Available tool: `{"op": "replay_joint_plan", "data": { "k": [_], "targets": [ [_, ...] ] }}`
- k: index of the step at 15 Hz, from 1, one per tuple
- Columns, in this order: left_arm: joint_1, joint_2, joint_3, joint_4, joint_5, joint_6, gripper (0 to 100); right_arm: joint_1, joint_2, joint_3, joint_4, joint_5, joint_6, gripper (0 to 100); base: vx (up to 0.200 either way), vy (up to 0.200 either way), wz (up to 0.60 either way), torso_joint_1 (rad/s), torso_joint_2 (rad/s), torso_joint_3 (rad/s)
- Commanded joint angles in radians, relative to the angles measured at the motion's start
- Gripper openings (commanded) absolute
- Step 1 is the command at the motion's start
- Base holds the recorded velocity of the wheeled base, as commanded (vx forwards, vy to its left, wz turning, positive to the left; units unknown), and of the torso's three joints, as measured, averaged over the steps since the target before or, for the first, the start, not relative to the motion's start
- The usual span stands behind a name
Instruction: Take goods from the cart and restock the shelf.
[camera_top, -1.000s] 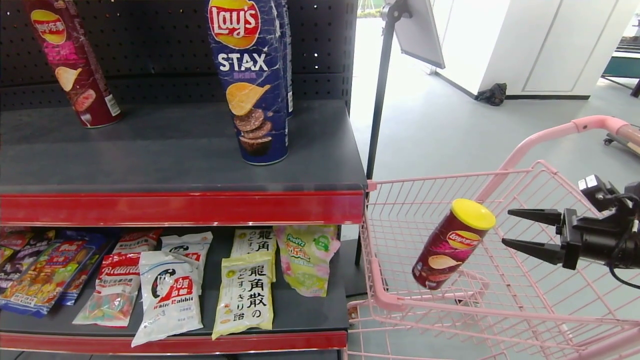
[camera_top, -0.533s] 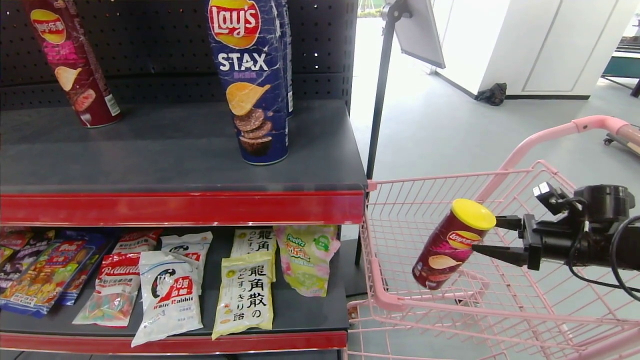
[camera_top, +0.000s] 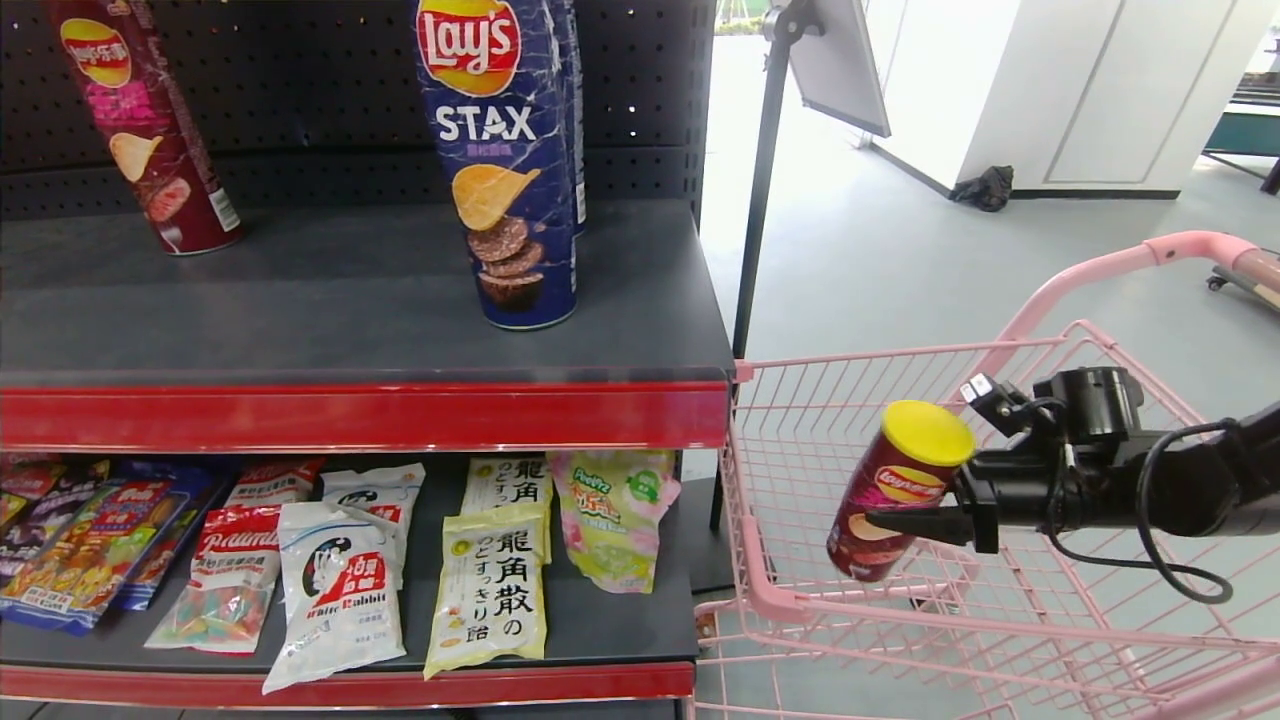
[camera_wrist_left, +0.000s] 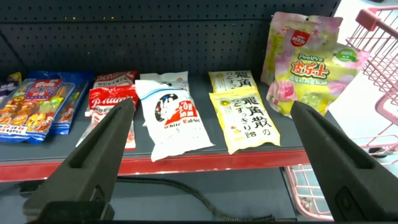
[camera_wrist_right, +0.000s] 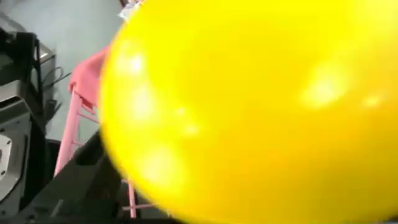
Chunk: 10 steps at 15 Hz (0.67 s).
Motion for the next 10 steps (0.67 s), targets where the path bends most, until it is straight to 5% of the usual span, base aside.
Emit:
{"op": "replay_joint_plan", "data": {
  "k": [1, 6, 10],
  "targets": [
    [0.000, 0.001, 0.000, 0.000, -0.001, -0.001, 100, 0.031, 0.026, -0.045, -0.001, -0.001, 0.000, 0, 0.000, 0.000, 0.00, 0.000, 0.00, 0.000],
    [0.000, 0.001, 0.000, 0.000, 0.001, -0.001, 100, 0.046, 0.003, -0.122, -0.001, -0.003, -0.012, 0, 0.000, 0.000, 0.00, 0.000, 0.00, 0.000],
    [0.000, 0.001, 0.000, 0.000, 0.001, -0.001, 100, -0.010, -0.288, -0.165, -0.001, -0.015, 0.118, 0, 0.000, 0.000, 0.00, 0.000, 0.00, 0.000]
  ]
}}
